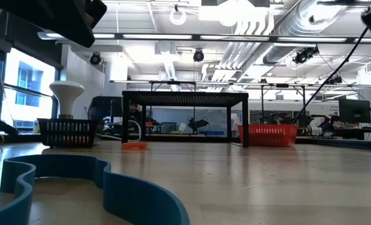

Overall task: Pick & Place Office Desk Supplies
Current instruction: Put the blue rubber band into the blue basket

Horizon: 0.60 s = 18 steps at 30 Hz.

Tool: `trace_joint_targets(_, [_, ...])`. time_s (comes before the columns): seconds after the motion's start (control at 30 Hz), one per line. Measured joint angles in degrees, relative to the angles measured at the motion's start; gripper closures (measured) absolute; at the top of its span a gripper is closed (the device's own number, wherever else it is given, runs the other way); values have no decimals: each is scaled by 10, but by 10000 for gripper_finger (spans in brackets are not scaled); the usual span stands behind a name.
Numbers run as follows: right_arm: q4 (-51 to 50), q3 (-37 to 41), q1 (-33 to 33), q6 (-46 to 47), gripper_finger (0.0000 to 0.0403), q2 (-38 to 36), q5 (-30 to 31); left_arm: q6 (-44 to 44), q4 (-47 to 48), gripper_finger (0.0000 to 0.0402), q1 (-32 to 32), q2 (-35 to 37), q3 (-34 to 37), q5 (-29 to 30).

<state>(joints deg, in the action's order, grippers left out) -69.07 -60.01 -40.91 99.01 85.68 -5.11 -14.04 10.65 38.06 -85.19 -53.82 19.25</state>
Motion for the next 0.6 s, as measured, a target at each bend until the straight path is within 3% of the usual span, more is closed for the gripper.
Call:
trace_joint_targets(0.2, [130, 94, 20, -4, 401, 1, -57, 2, 1, 218, 19, 0, 0, -17])
trace_joint_targets(0.37, [138, 106, 28, -11, 401, 1, -44, 5, 1, 218, 33, 0, 0, -18])
trace_joint_targets(0.6, [142, 106, 32, -33, 378, 1, -94, 12, 1, 218, 36, 0, 0, -18])
